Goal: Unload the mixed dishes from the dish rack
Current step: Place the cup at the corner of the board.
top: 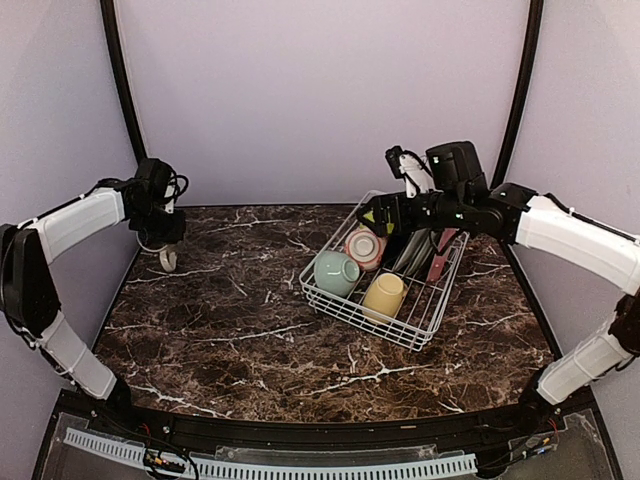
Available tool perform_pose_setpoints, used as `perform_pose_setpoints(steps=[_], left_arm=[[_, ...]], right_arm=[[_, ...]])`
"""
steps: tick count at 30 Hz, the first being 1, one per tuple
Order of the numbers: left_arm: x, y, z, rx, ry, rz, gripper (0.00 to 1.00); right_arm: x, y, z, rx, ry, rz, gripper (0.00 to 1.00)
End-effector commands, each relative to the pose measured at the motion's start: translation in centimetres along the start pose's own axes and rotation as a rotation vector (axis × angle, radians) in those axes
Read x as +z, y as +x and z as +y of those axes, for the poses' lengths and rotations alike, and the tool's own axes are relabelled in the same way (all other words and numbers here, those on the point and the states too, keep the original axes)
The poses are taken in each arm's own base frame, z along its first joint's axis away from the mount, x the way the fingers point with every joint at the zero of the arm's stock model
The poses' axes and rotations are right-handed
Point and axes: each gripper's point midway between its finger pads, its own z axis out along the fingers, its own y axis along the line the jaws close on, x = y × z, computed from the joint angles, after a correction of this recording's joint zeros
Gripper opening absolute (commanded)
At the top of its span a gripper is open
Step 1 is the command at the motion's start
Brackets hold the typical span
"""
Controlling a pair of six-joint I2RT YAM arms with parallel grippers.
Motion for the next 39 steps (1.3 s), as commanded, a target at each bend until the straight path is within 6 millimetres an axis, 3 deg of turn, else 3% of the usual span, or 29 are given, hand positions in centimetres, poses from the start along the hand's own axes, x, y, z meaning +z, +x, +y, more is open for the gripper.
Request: perform_pose_setpoints(steps=[1,8,16,21,26,31,39], left_arm=[[0.0,-0.4,2.1,0.085,-0.118,0.052,0.01],[3.1,1.3,3.0,0.050,-0.100,0.166,0.01],[4.2,2.1,4.8,0.035,-0.157,0.226,0.04],[4.6,2.6,5.0,0.024,-0.151,0.245,0.27],[4.5,2.5,5.2,0.012,-0.147,0.247,0.39],[3.1,1.6,5.2,0.005,-0.132,0.190,0.63],[1.4,0.5,4.3,0.001,-0.068,0.115,0.83]], right_arm=[[-2.2,0.0,-1.7,-0.077,0.114,0.011,0.99],[-3.2,0.9,-0.7,-0.133,0.052,0.014,0.99],[-2.2,1.7,0.1,-0.132,-0.005,0.054,0.99],[-1.7,2.5,-0.3,-0.135,0.020,0.100,0.99],[-1.5,3.5,0.6,-0.155,0.004,0.139,0.99],[-1.5,4.4,1.4,-0.156,-0.010,0.157,0.99],[-0.9,6.6,1.6,-0.112,-0.016,0.207,0.99]])
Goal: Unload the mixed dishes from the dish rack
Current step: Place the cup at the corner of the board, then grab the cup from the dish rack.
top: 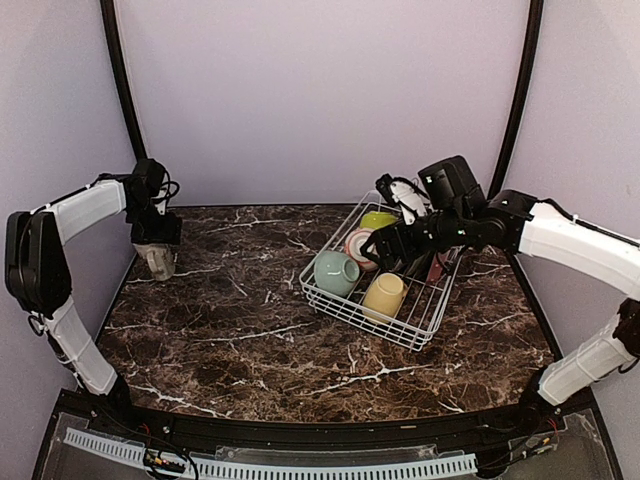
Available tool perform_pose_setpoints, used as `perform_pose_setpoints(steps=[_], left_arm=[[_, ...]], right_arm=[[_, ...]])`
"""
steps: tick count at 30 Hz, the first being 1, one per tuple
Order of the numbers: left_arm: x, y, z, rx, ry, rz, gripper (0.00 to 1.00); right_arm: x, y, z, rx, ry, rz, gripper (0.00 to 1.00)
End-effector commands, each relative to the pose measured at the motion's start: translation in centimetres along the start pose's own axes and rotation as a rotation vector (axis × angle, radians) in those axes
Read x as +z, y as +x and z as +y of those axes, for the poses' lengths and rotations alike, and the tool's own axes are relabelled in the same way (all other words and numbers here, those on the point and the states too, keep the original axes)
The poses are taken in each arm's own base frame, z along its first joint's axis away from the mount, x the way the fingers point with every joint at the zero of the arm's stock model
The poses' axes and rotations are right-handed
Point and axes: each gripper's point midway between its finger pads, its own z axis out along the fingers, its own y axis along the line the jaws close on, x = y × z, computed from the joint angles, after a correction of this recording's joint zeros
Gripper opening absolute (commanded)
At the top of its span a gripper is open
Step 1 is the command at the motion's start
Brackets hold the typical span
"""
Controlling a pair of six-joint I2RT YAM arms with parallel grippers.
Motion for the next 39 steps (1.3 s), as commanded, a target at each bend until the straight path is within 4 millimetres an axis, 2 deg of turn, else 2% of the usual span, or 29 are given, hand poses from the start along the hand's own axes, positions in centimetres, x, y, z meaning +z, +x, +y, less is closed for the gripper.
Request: perform_pose_setpoints(steps=[1,5,11,15,18,21,26,31,35,39], left_arm=[[-2.3,-0.4,-0.1,-0.007,0.044,-0.063,0.86],[-4.4,-1.3,0.0,-0.027,0.062,-0.147,0.93],[-7.8,-2.6,-1.5,-0.050,0.196,-0.293,0.95],[-10.7,-3.4,-4.2,-0.035,0.385,-0.402,0.96],[-13.3,-3.6,-7.0,-0.013,0.579,-0.474,0.98],[-15.6,-3.7,-8.9,0.010,0.718,-0.553,0.99],[-18.5,-2.7,-12.7,0.083,0.910,-0.586,0.99],[-20.3,-0.7,-16.3,0.192,0.976,-0.591,0.99],[-20.8,0.3,-17.8,0.231,0.994,-0.587,0.99],[-21.3,0.7,-18.4,0.244,1.024,-0.584,0.99]], right_arm=[[0.4,1.3,0.8,0.026,-0.018,0.023,0.99],[0.4,2.1,0.6,0.051,-0.004,0.050,0.99],[0.6,4.9,-0.5,0.116,0.063,0.162,0.99],[0.9,6.3,-1.1,0.252,0.111,0.220,0.99],[1.7,7.4,-1.2,0.344,0.130,0.251,0.99],[2.7,9.0,-2.2,0.410,0.197,0.280,0.99],[4.3,9.9,-3.5,0.441,0.285,0.295,0.99],[6.1,10.5,-4.1,0.430,0.318,0.311,0.98],[6.9,10.9,-4.3,0.440,0.339,0.323,0.92],[6.7,11.4,-4.9,0.499,0.396,0.316,0.92]])
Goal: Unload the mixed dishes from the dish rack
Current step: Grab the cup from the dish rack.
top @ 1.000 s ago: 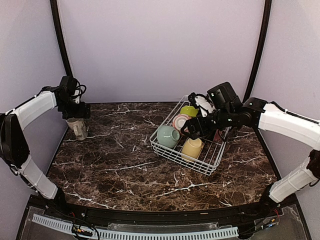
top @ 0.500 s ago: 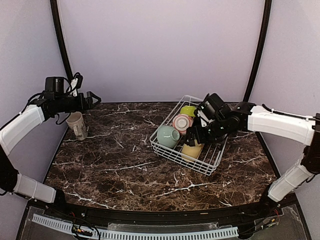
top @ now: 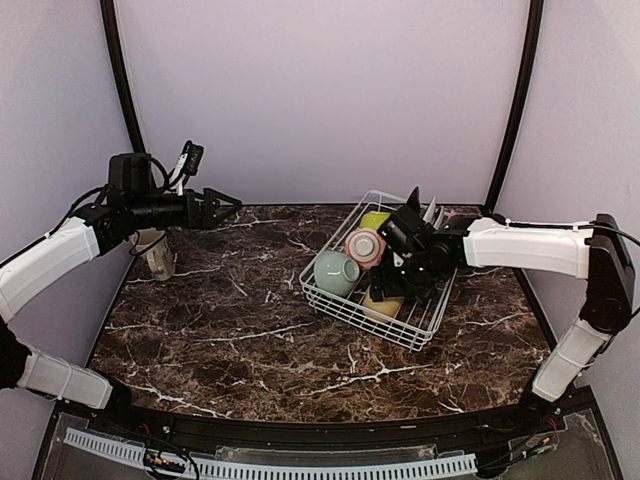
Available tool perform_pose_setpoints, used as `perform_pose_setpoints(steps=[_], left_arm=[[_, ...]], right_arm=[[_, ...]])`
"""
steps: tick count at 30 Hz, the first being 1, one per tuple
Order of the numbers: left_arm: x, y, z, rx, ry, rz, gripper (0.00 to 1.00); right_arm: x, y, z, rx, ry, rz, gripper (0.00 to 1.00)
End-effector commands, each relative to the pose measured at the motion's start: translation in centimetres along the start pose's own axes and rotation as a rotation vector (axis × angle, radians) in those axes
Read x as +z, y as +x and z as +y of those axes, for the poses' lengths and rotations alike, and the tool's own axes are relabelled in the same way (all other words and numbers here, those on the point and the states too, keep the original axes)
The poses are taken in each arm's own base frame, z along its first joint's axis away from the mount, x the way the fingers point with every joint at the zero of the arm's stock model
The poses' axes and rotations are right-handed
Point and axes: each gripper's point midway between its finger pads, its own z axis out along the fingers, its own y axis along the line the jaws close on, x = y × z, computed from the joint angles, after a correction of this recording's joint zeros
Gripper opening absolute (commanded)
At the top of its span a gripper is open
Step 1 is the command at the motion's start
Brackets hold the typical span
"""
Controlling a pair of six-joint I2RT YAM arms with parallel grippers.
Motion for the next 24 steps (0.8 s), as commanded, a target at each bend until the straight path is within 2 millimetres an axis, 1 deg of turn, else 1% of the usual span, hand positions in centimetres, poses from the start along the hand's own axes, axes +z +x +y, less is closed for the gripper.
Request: perform_pose_setpoints(steps=[1,3,5,8,12,14,15,19,24], left_arm=[[-0.5,-0.5,-1.5,0.036,0.055,-0.032,0.99],[-0.6,-0.6,-2.0,0.037,0.073,-0.040,0.99],[-0.7,-0.6,-2.0,0.039,0.068,-0.047,0.99],[-0.7,-0.7,-1.9,0.040,0.057,-0.052,0.99],[-0.6,-0.6,-1.8,0.031,0.058,-0.047,0.99],[-0.5,-0.6,-1.9,0.031,0.064,-0.046,0.99],[-0.5,-0.5,-2.0,0.031,0.070,-0.045,0.99],[-0.6,-0.5,-2.2,0.037,0.077,-0.048,0.99],[-0.5,-0.5,-2.2,0.044,0.069,-0.046,0.99]], right_arm=[[-0.1,-0.9,-0.8,0.105,0.069,-0.049,0.94],[0.1,-0.6,-1.6,0.165,0.123,-0.036,0.95],[0.4,-0.1,-1.9,0.211,0.151,-0.016,0.94],[0.6,0.4,-1.6,0.254,0.165,-0.014,0.94],[0.7,0.5,-1.0,0.253,0.163,-0.009,0.95],[0.7,0.3,-1.2,0.290,0.172,-0.023,0.98],[0.9,0.2,-1.5,0.312,0.182,-0.036,0.99],[1.3,-1.1,-1.0,0.361,0.173,-0.084,0.99],[1.5,-2.4,-0.4,0.371,0.145,-0.136,0.99]])
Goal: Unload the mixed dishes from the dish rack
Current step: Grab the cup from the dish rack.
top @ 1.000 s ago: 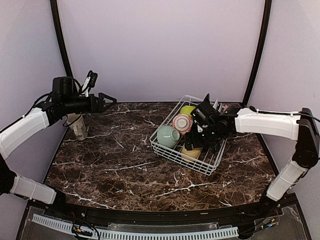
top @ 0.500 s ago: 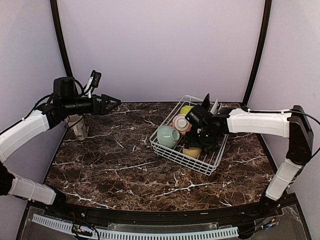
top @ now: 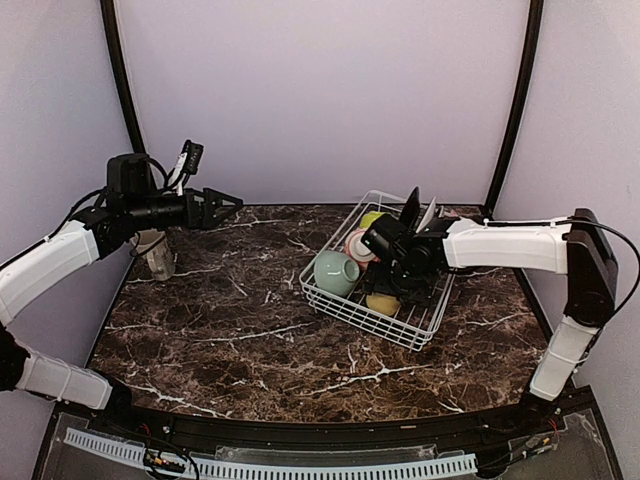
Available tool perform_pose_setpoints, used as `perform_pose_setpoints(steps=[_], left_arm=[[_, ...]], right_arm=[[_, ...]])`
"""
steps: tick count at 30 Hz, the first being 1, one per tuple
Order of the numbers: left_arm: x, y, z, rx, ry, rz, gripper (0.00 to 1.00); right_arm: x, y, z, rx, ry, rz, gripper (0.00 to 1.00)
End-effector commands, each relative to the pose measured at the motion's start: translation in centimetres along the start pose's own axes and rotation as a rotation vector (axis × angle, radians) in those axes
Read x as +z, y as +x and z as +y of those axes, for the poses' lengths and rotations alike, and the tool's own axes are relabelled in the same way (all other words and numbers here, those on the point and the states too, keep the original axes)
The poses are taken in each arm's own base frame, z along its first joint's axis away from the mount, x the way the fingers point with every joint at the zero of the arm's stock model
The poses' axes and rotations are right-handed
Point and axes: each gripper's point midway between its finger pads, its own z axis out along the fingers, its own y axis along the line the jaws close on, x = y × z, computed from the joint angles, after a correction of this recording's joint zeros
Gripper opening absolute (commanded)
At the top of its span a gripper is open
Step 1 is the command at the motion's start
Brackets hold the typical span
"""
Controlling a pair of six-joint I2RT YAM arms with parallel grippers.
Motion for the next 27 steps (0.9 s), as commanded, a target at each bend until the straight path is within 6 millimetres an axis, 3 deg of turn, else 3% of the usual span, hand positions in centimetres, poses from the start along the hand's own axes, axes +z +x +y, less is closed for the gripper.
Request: perform_pose_setpoints(steps=[1,14,27], left_arm=[[-0.5,-0.2,-0.9,0.023,0.017,-0.017,0.99],[0.0,0.2,-0.6,0.010,0.018,0.001,0.99],[0.3,0.6,-0.1,0.004,0.002,0.012,0.99]], right_arm=[[-0.2,-1.9,1.5,0.047,-0.040,-0.085,0.99],[1.1,-2.7,0.9,0.135,-0.013,-0.140,0.98],[1.2,-1.9,0.0,0.154,-0.013,-0.138,0.86]])
